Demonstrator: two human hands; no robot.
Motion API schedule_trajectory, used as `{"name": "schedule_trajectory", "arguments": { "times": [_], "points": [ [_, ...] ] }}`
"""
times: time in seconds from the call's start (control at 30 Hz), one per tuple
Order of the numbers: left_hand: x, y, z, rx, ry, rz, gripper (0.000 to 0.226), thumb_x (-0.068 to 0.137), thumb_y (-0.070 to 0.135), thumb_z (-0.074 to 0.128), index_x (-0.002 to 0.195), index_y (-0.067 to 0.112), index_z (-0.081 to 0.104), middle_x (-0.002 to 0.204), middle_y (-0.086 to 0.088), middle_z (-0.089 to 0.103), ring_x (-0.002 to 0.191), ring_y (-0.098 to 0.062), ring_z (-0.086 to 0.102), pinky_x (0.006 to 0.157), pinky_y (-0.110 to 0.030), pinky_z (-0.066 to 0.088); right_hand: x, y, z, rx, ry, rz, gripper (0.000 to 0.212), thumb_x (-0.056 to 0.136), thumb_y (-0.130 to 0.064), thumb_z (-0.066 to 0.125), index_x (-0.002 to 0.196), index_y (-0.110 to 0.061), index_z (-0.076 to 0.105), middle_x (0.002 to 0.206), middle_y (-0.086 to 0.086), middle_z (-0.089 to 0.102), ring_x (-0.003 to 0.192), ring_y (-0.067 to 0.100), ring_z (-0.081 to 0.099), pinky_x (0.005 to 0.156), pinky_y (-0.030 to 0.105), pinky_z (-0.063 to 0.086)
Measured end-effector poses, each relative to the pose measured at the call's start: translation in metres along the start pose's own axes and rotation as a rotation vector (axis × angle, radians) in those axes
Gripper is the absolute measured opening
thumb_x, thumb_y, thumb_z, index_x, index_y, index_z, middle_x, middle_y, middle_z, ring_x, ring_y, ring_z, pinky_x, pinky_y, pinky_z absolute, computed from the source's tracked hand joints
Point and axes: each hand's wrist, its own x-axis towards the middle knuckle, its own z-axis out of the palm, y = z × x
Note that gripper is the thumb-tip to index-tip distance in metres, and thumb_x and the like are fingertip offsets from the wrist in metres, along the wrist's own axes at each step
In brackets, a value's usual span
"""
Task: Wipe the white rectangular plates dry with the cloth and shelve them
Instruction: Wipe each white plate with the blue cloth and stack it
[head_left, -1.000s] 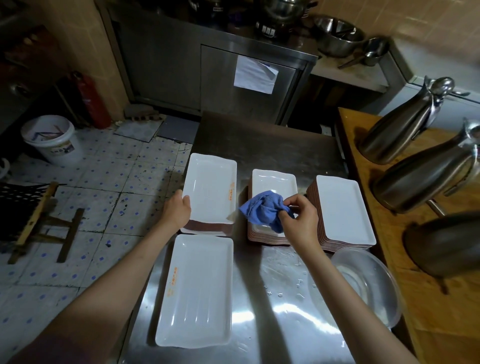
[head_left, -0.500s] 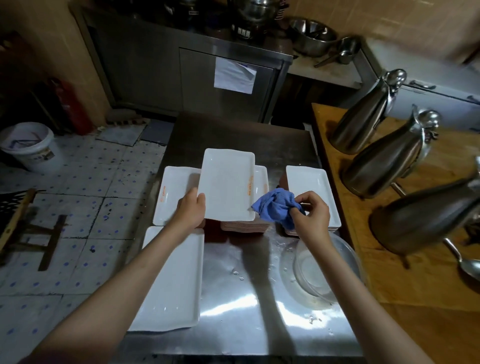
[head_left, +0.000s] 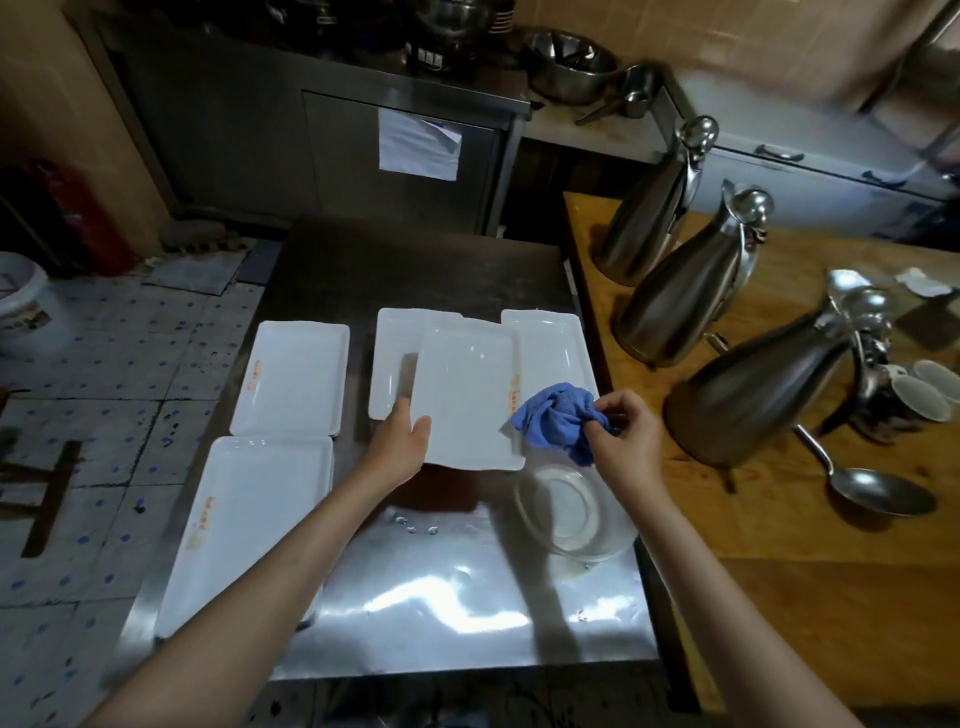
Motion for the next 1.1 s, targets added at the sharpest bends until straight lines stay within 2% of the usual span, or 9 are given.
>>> {"name": "schedule_trajectory", "arguments": {
  "times": [0.07,0.1,0.27,0.33,0.47,0.6,0.73,0.8,1.1],
  "points": [
    [-0.005,0.002,0.011,-0.067,-0.002,0.024,0.035,0.099,0.021,0.047,0.13,0.005,0.041,0.129,-0.01,0.055,0.114,-0.027,0.053,0.086,-0.024,0.036,-0.001,0.003,-0.01,0.003,0.006,0.005,0.026,0.08,0.012,0.055,0.075,-0.013,0.053,0.078,-0.001,0.055,0.071,0.01,0.056,0.057,0.019,0.05],
    [-0.006,0.003,0.016,-0.085,0.008,0.036,0.039,0.098,0.02,0.05,0.132,0.005,0.041,0.131,-0.009,0.054,0.119,-0.026,0.052,0.088,-0.024,0.036,-0.001,0.004,-0.015,0.005,0.01,0.003,0.027,0.08,0.012,0.054,0.075,-0.014,0.052,0.077,-0.002,0.055,0.071,0.009,0.055,0.058,0.018,0.05],
    [-0.011,0.006,0.038,-0.067,0.033,0.042,0.035,0.096,0.019,0.05,0.129,0.005,0.051,0.129,-0.01,0.059,0.119,-0.028,0.054,0.096,-0.03,0.041,-0.003,0.011,-0.033,0.01,0.021,0.009,0.024,0.081,0.011,0.055,0.078,-0.012,0.053,0.08,-0.002,0.055,0.069,-0.003,0.056,0.056,0.01,0.047],
    [-0.013,0.007,0.046,-0.063,0.043,0.06,0.035,0.096,0.016,0.049,0.129,0.005,0.053,0.128,-0.01,0.06,0.119,-0.028,0.054,0.094,-0.027,0.039,-0.004,0.015,-0.038,0.015,0.024,0.02,0.021,0.082,0.009,0.055,0.079,-0.012,0.054,0.081,-0.002,0.056,0.069,-0.005,0.056,0.056,0.011,0.048],
    [-0.019,0.009,0.062,-0.07,0.061,0.086,0.035,0.097,0.013,0.047,0.13,0.006,0.05,0.129,-0.008,0.059,0.12,-0.027,0.053,0.089,-0.022,0.035,-0.003,0.021,-0.045,0.011,0.043,0.048,0.017,0.082,0.008,0.056,0.082,-0.009,0.055,0.083,-0.001,0.056,0.073,0.007,0.057,0.057,0.015,0.051],
    [-0.02,0.012,0.072,-0.031,0.074,0.103,0.034,0.097,0.016,0.045,0.129,0.007,0.048,0.128,-0.01,0.059,0.116,-0.029,0.054,0.09,-0.028,0.04,-0.002,0.026,-0.05,0.0,0.058,0.066,0.017,0.081,0.01,0.055,0.081,-0.007,0.056,0.082,0.0,0.057,0.075,0.011,0.057,0.062,0.024,0.053],
    [-0.019,0.015,0.077,0.086,0.101,0.143,0.037,0.098,0.018,0.043,0.133,0.007,0.044,0.128,-0.014,0.058,0.115,-0.036,0.053,0.093,-0.038,0.044,-0.002,0.029,-0.053,-0.006,0.067,0.075,0.018,0.082,0.01,0.055,0.08,-0.009,0.056,0.082,-0.001,0.057,0.073,0.008,0.057,0.058,0.018,0.052],
    [-0.019,0.016,0.079,0.132,0.113,0.157,0.037,0.097,0.018,0.042,0.133,0.006,0.043,0.125,-0.018,0.059,0.111,-0.038,0.054,0.09,-0.042,0.046,-0.002,0.031,-0.055,-0.003,0.067,0.08,0.02,0.082,0.01,0.055,0.079,-0.01,0.055,0.082,-0.001,0.056,0.072,0.008,0.057,0.057,0.014,0.05],
    [-0.019,0.028,0.089,0.36,0.203,0.267,0.03,0.1,0.02,0.035,0.126,0.006,0.04,0.105,-0.023,0.064,0.094,-0.042,0.058,0.07,-0.042,0.042,-0.003,0.038,-0.061,0.004,0.074,0.104,0.018,0.082,0.009,0.056,0.079,-0.009,0.056,0.081,0.0,0.057,0.071,0.008,0.056,0.057,0.015,0.05]
  ]
}}
